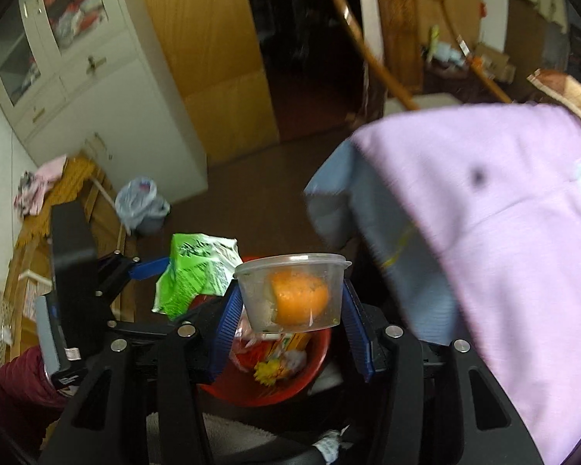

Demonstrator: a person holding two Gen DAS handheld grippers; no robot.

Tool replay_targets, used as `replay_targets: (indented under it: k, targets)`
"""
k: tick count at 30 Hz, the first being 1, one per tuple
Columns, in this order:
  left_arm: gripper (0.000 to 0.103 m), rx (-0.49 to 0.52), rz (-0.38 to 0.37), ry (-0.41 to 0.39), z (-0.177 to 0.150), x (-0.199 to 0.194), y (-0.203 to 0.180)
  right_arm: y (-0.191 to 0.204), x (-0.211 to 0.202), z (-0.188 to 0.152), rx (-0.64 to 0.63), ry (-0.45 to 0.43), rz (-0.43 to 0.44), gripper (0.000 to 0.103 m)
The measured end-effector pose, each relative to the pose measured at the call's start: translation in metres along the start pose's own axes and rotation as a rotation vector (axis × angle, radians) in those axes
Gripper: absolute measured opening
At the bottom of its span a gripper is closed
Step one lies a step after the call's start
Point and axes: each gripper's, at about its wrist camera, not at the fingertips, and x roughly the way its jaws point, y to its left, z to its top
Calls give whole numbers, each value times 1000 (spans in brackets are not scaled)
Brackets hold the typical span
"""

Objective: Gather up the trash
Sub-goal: 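Carry the carton and cup over the red basket with both tools, then open both tools to drop the carton and cup into the red basket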

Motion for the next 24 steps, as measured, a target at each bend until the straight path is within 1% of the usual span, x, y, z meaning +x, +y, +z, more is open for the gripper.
replay_targets:
  k: [2, 3, 7, 9, 12, 13, 15, 20, 24]
  targets:
    - [85, -26, -13, 43, -9, 12, 10, 6, 15, 1, -7, 39, 3, 51]
    - [87, -35, -16, 51, -9, 15, 12, 7, 18, 2, -10, 52, 5, 51]
    - [94, -81, 14, 41, -9, 14, 26, 7, 34, 0, -18, 99, 15, 51]
    - [94, -115, 31, 32, -10, 11, 37, 8, 41, -2, -24, 115, 20, 51]
    - [94, -166, 79, 20, -14, 10, 58, 13, 52, -3, -39, 138, 25, 51]
    - [94, -176, 91, 19, -6, 12, 59, 15, 56, -3, -44, 146, 26, 51]
    - [94, -195, 116, 17, -7, 10, 68, 16, 61, -5, -53, 160, 26, 51]
    - [94, -182, 168, 13, -6, 14, 72, 17, 72, -7, -58, 194, 31, 51]
    - [94, -157, 179, 17, -8, 17, 68, 19, 76, -8, -61, 212, 39, 52]
